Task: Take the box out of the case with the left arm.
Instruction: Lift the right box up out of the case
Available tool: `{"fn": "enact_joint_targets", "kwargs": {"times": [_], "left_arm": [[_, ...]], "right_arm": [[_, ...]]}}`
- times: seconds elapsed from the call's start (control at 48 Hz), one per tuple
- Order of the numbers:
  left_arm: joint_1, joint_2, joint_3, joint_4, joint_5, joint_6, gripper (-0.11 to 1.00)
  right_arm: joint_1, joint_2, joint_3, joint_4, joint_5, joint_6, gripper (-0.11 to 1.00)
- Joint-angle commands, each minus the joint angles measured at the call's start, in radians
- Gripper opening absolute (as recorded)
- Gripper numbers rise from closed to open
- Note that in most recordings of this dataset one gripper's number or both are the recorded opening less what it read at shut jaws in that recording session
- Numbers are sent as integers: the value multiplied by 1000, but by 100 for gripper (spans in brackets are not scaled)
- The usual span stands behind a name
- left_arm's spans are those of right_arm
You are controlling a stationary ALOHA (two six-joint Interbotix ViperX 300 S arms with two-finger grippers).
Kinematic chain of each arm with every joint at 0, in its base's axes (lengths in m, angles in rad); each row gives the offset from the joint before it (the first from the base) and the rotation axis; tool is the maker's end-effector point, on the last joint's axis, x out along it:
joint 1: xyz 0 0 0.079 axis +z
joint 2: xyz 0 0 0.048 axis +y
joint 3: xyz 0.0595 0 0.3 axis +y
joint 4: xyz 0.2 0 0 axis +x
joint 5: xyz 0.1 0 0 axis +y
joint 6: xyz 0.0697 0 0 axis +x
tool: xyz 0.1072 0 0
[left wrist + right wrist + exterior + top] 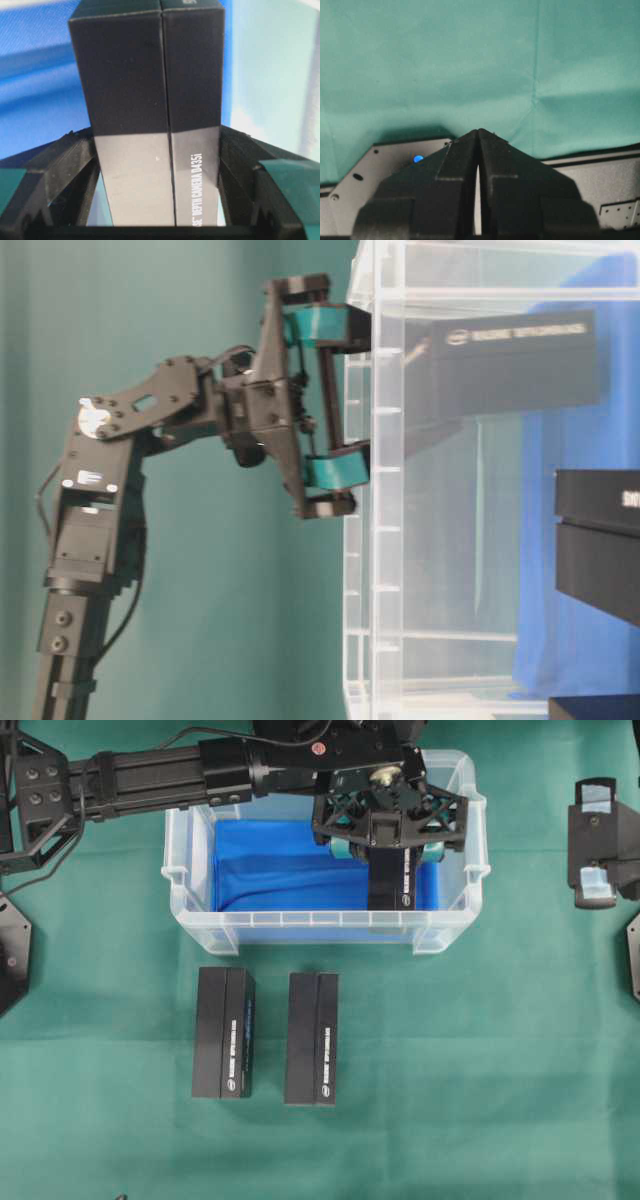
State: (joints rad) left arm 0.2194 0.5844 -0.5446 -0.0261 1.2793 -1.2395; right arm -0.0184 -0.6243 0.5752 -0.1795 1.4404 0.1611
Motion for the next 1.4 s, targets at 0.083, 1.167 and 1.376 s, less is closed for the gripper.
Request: {"fn": "enact_joint_targets", "kwargs": {"times": [0.083, 1.167, 1.376], "left_arm": [[-5, -71, -129, -2, 48, -6, 62], [-15, -11, -630, 8, 457, -25, 60], [-15, -11, -629, 8, 457, -23, 60]], "right_arm": [[0, -5, -11, 0, -3, 2, 0], [0, -5, -9, 0, -5, 6, 0], [0, -5, -9, 0, -5, 6, 0]]}}
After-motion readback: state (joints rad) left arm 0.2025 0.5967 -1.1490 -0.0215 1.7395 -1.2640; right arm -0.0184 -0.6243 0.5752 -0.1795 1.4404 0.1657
